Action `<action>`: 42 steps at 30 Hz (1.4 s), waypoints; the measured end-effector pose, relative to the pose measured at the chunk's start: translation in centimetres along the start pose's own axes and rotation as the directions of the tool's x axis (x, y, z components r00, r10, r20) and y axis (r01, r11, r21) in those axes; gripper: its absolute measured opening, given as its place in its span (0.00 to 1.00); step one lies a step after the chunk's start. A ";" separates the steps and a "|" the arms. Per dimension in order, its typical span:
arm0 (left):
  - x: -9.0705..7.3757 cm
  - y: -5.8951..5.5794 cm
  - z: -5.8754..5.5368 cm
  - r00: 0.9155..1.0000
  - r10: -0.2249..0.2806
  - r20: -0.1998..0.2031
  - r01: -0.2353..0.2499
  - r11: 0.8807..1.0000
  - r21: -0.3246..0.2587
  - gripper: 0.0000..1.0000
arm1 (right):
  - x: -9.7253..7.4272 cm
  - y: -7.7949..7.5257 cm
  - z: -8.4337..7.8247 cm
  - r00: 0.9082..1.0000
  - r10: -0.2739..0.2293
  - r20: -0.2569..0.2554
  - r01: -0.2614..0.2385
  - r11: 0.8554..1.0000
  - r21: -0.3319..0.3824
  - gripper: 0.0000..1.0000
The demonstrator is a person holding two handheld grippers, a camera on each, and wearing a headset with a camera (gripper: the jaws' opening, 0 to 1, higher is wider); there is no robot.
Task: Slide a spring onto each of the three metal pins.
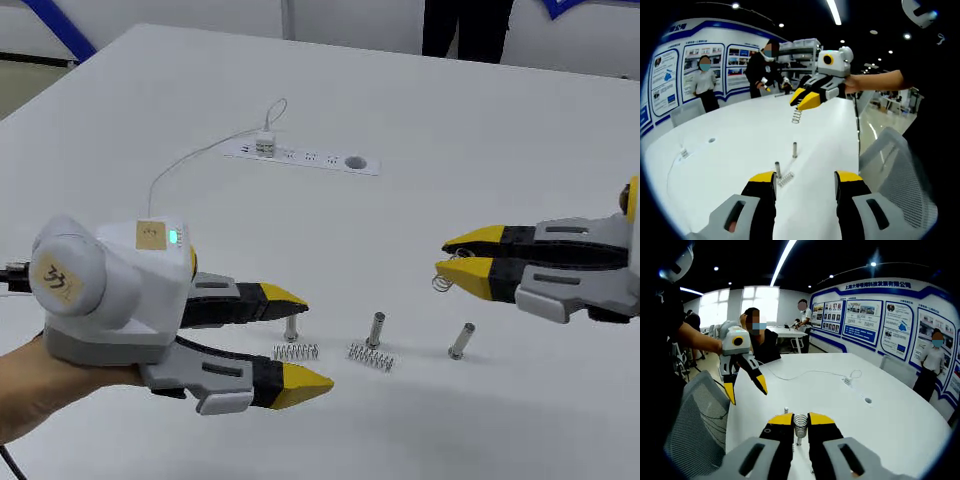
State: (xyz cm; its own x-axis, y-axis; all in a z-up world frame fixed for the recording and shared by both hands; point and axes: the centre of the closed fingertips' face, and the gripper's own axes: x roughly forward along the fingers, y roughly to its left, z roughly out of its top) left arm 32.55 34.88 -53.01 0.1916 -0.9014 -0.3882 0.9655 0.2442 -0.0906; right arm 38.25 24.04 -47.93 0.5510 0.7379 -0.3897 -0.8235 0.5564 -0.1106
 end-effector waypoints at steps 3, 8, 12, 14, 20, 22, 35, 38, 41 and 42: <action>-0.4 0.5 -0.3 1.000 0.019 -0.006 -0.019 1.000 -0.014 0.54 | -0.3 -1.5 -1.0 0.999 -0.049 -0.013 0.049 0.999 0.009 0.11; -0.8 0.9 -0.7 0.999 0.032 -0.017 -0.033 0.999 -0.032 0.60 | -0.4 -3.3 -4.0 0.992 -0.108 -0.067 0.112 0.992 0.059 0.11; -1.0 1.3 -1.1 0.998 0.055 -0.023 -0.056 0.997 -0.046 0.69 | -0.4 -3.7 -6.4 0.985 -0.132 -0.110 0.143 0.984 0.102 0.11; -1.1 1.5 -0.9 0.998 0.066 -0.003 -0.066 0.995 -0.071 0.73 | -0.3 -3.7 -7.2 0.983 -0.132 -0.124 0.146 0.983 0.112 0.11; -1.1 2.1 -1.1 0.995 0.096 -0.013 -0.097 0.993 -0.071 0.82 | 0.1 -4.0 -9.3 0.977 -0.143 -0.155 0.167 0.974 0.151 0.11; -1.1 2.3 -1.3 0.995 0.102 -0.020 -0.103 0.992 -0.071 0.84 | 0.3 -4.1 -9.6 0.977 -0.144 -0.156 0.170 0.971 0.167 0.11; -1.1 3.1 -2.2 0.990 0.133 -0.052 -0.137 0.986 -0.092 0.93 | 1.3 -4.3 -11.3 0.975 -0.136 -0.176 0.169 0.966 0.193 0.11; -1.0 3.0 -2.3 0.990 0.131 -0.055 -0.136 0.986 -0.096 0.93 | 1.3 -4.4 -11.3 0.976 -0.132 -0.171 0.167 0.964 0.208 0.11; -0.9 3.0 -2.4 0.990 0.128 -0.060 -0.134 0.986 -0.099 0.93 | 1.2 -4.3 -11.2 0.977 -0.131 -0.169 0.167 0.962 0.218 0.11; -0.8 2.9 -2.4 0.990 0.127 -0.061 -0.133 0.986 -0.099 0.93 | 1.2 -4.3 -11.2 0.977 -0.129 -0.168 0.165 0.961 0.222 0.11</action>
State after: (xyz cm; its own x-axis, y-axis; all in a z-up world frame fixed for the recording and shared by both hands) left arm 34.81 37.17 -55.14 0.3019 -0.8394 -0.4520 0.9092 0.3961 -0.1284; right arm 40.92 18.28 -58.20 0.6219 0.5853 -0.5202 -0.6703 0.7414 0.0328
